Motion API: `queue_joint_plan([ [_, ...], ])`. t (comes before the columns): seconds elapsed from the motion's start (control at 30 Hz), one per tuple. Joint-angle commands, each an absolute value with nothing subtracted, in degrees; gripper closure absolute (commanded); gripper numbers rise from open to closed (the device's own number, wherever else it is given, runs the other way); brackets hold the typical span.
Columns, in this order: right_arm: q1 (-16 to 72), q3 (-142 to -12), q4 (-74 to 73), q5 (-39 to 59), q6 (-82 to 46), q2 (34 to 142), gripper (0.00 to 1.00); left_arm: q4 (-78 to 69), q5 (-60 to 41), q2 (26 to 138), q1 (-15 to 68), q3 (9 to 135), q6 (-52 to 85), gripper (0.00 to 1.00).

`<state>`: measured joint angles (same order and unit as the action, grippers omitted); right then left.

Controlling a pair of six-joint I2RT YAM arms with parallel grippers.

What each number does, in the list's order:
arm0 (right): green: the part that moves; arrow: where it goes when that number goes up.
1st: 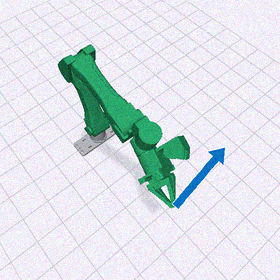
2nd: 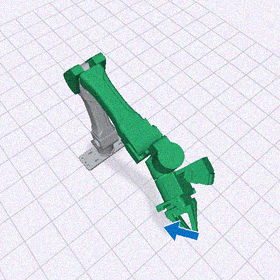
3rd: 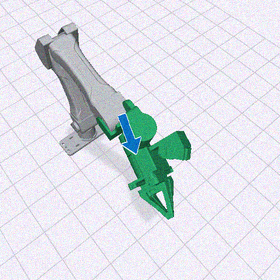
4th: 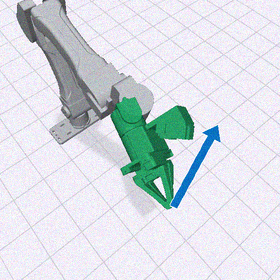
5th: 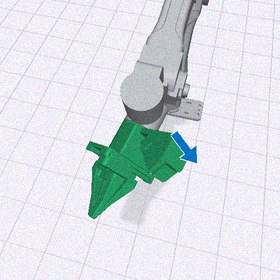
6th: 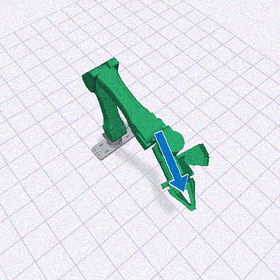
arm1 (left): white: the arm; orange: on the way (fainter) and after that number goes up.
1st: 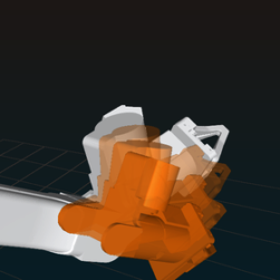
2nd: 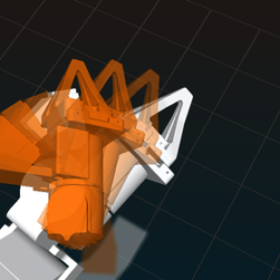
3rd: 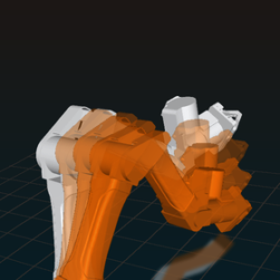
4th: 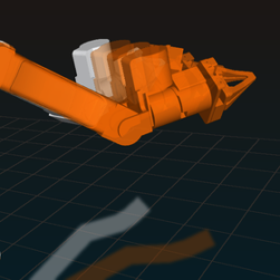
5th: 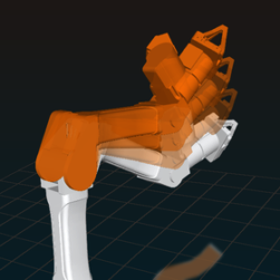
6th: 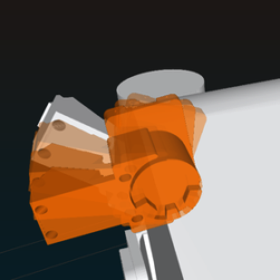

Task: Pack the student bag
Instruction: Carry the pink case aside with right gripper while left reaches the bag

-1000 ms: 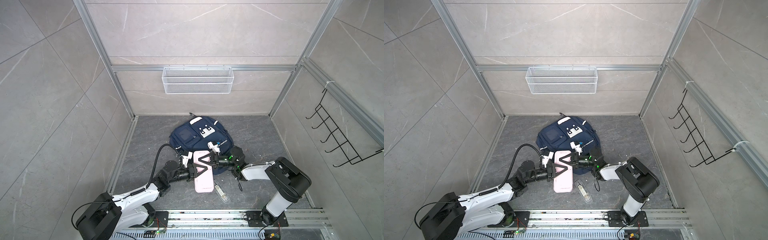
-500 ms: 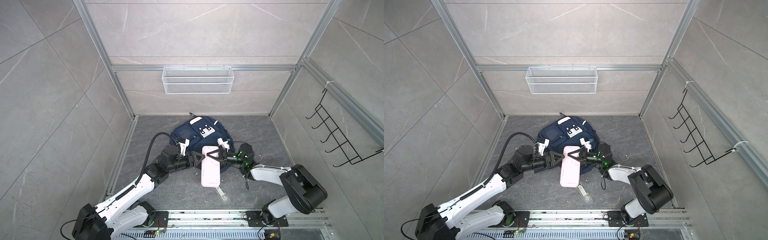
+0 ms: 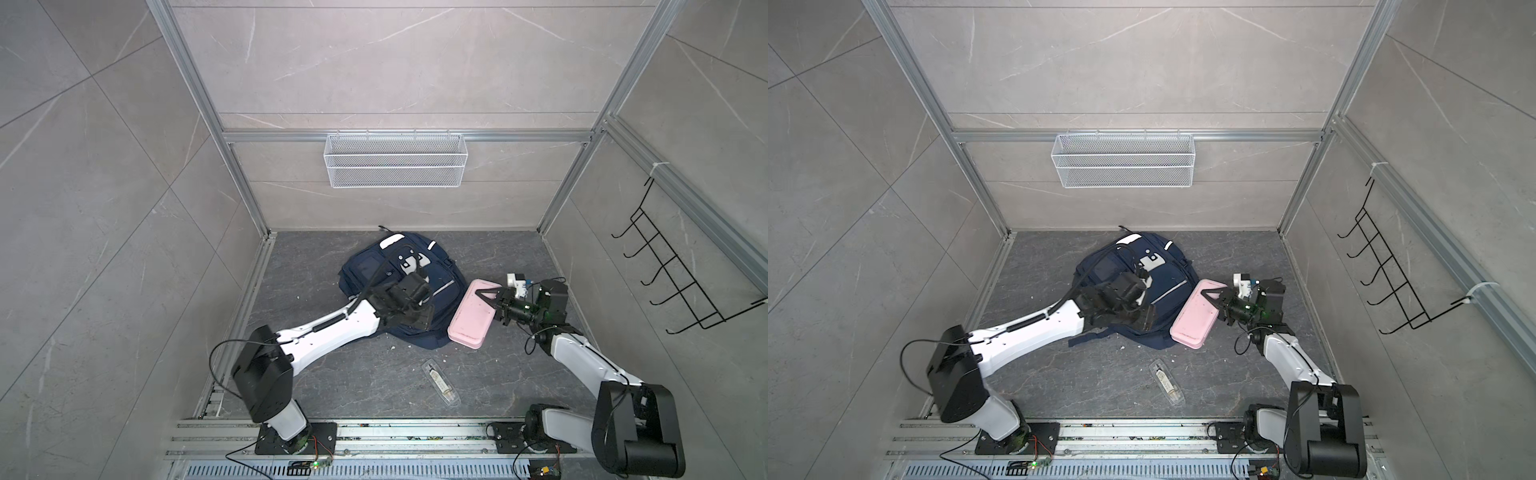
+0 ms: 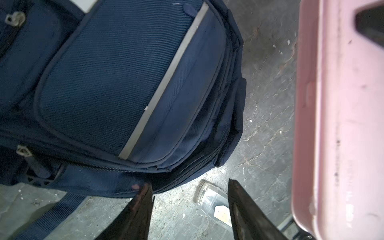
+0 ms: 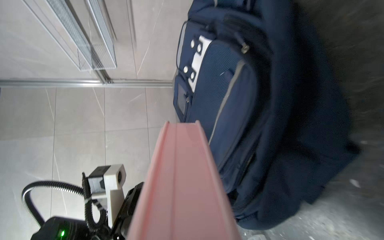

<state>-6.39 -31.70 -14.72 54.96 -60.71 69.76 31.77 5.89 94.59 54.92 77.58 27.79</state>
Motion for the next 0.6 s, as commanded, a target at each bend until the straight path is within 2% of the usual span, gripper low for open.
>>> queue_joint_plan([
  [0.0, -10.75, -32.32, -4.73, 57.73, -54.92, 66.36, 0.98, 38.62, 17.01, 99.69, 57.86, 85.22, 20.58, 0.41],
  [0.23, -14.68, -32.15, 0.86, 59.39, -50.12, 64.2, 0.98, 42.75, 25.62, 109.48, 59.35, 92.68, 15.85, 0.42],
  [0.57, -14.88, -31.19, -0.6, 60.74, -49.78, 63.36, 0.97, 45.6, 25.47, 118.64, 58.93, 100.4, 12.12, 0.44],
])
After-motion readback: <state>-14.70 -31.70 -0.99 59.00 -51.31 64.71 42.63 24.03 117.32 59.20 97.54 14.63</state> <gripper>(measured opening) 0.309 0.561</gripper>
